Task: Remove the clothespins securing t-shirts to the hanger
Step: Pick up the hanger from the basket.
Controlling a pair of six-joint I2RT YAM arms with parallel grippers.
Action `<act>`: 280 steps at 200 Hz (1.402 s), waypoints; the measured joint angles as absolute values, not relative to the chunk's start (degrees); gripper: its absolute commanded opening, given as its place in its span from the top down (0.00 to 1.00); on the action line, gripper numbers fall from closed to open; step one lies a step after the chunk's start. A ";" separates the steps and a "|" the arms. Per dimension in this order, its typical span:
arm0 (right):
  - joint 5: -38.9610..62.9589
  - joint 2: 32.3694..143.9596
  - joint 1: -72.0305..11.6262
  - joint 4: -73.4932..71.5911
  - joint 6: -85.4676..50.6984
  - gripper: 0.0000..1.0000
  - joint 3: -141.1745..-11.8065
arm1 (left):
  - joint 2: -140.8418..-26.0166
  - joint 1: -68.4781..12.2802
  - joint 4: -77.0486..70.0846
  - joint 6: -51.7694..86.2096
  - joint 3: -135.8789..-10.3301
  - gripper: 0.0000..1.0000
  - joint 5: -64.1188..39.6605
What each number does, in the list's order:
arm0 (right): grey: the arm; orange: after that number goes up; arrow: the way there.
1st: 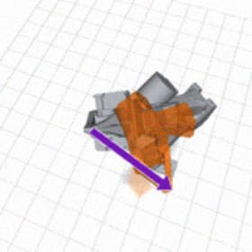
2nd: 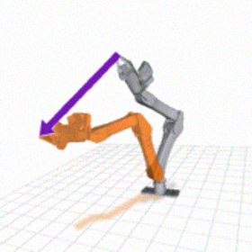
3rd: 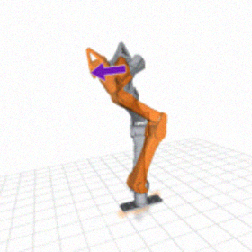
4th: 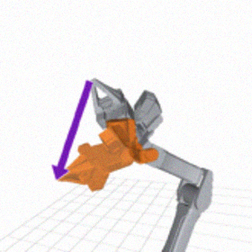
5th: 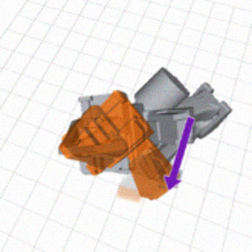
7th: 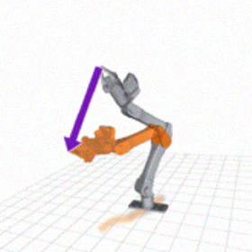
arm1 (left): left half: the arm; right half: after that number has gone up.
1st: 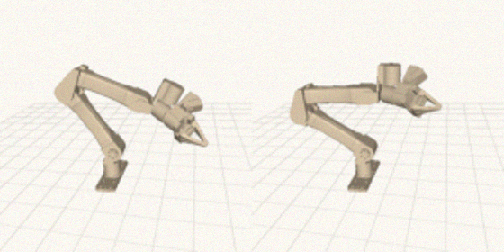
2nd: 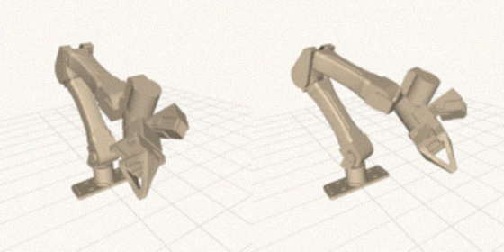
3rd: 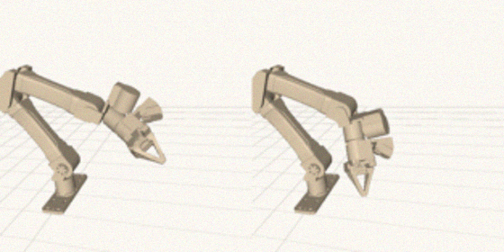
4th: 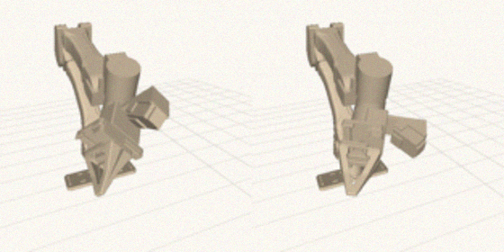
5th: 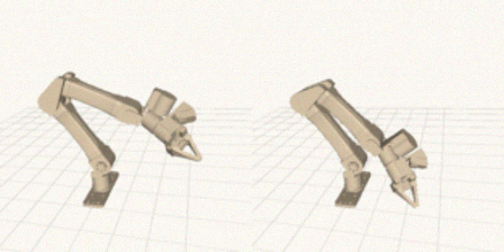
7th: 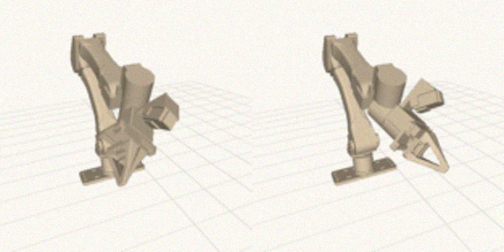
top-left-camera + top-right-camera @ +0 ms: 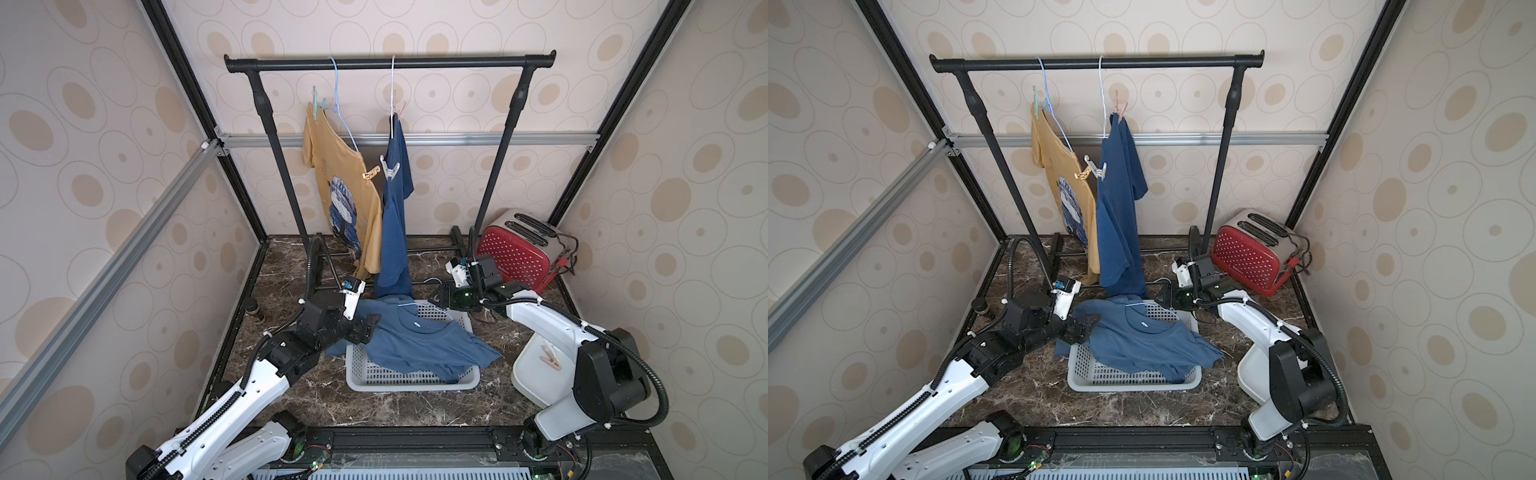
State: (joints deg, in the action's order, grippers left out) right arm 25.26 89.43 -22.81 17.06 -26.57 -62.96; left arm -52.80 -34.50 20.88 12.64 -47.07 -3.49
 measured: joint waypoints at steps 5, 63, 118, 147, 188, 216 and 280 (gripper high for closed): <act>25.34 89.67 -22.81 16.82 -26.70 0.41 -62.96 | -52.86 -34.50 20.93 12.64 -47.07 0.13 -3.42; 29.30 91.94 -22.81 11.09 -29.02 0.42 -62.02 | -54.43 -34.50 21.10 12.62 -46.85 0.12 -3.05; 34.04 92.36 -22.81 4.19 -31.70 0.48 -59.37 | -54.52 -34.50 21.19 12.60 -46.35 0.11 -2.20; 36.27 92.36 -22.81 1.34 -32.51 0.60 -57.87 | -54.19 -34.50 21.30 12.56 -46.30 0.09 -1.87; 36.62 92.27 -22.79 -0.45 -32.42 0.88 -56.47 | -53.54 -34.50 21.50 11.92 -46.30 0.08 -1.15; 37.80 91.20 -22.81 -1.39 -31.68 1.00 -56.36 | -53.12 -34.50 21.47 11.03 -46.30 0.07 -1.06; 37.89 81.12 -23.66 1.06 -27.24 1.00 -56.31 | -50.98 -34.50 19.62 6.66 -46.30 0.03 -0.86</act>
